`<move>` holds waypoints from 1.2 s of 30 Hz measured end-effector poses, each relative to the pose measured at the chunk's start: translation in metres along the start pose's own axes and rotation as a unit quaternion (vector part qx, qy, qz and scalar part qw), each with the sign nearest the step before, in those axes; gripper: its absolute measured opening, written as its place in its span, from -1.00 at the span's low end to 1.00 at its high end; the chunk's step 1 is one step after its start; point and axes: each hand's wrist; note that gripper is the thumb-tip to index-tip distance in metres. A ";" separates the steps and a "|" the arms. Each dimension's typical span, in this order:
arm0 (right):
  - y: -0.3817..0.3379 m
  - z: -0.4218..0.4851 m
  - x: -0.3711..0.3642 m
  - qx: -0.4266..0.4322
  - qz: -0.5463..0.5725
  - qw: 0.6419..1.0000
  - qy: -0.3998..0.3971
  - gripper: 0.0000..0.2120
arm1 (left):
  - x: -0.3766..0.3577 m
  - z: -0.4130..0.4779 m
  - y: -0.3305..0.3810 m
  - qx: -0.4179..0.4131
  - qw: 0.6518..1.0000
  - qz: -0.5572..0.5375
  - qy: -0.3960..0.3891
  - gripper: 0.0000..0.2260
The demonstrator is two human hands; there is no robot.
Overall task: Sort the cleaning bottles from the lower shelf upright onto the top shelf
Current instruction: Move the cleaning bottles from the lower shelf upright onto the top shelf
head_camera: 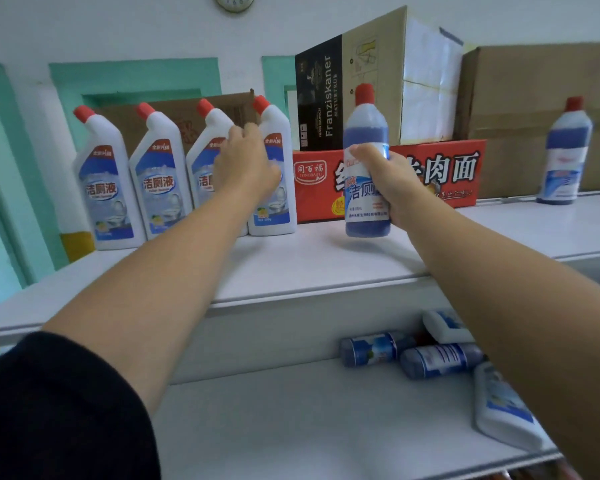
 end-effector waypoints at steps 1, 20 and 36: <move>0.001 -0.005 0.005 0.001 0.010 1.000 0.000 -0.63 | -0.001 -0.008 0.002 -0.026 0.999 0.012 -0.039 -0.74; -0.026 -0.061 0.219 0.042 -0.004 0.993 0.112 -0.62 | -0.053 -0.079 0.198 -0.197 0.880 -0.036 -0.431 -0.72; -0.018 -0.047 0.460 0.044 -0.002 0.984 0.171 -0.56 | -0.152 -0.091 0.426 -0.235 0.858 -0.035 -0.456 -0.74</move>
Point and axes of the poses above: each hand's wrist, its own z-axis towards the middle knuckle, its own x-axis out of the back of the hand, y = z × x
